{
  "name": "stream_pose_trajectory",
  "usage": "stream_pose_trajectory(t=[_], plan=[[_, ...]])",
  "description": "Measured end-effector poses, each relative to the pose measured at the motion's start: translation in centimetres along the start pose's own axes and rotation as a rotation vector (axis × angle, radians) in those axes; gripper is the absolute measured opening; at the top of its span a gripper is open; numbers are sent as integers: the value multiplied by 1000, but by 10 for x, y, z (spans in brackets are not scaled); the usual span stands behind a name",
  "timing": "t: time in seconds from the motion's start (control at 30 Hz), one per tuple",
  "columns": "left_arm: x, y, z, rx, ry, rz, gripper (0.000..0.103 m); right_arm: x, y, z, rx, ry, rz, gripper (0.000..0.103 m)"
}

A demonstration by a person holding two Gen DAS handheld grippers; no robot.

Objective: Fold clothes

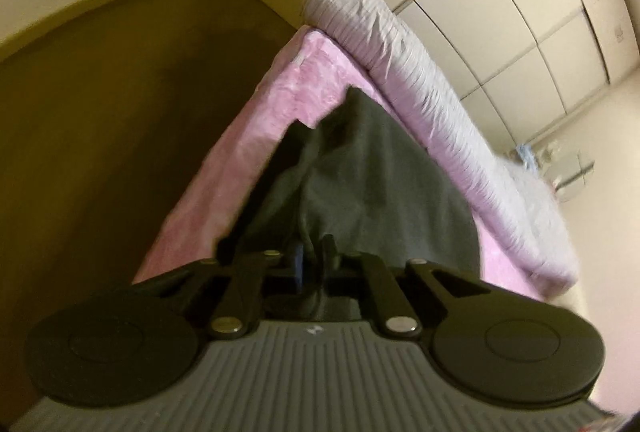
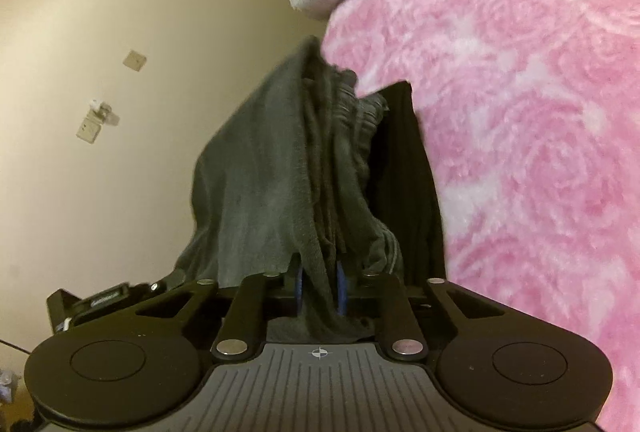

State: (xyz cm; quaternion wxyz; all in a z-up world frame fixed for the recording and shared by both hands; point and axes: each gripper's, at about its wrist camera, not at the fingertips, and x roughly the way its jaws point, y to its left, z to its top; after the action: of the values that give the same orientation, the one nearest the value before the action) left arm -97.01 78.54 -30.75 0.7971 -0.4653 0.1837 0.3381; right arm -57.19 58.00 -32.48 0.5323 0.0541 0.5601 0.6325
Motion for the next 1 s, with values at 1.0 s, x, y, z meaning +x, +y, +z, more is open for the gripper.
stream_pose_trajectory(t=[1.0], plan=[[63,-104,39,333,-54,193,4,85,98,86,-709,-28,-408,14]])
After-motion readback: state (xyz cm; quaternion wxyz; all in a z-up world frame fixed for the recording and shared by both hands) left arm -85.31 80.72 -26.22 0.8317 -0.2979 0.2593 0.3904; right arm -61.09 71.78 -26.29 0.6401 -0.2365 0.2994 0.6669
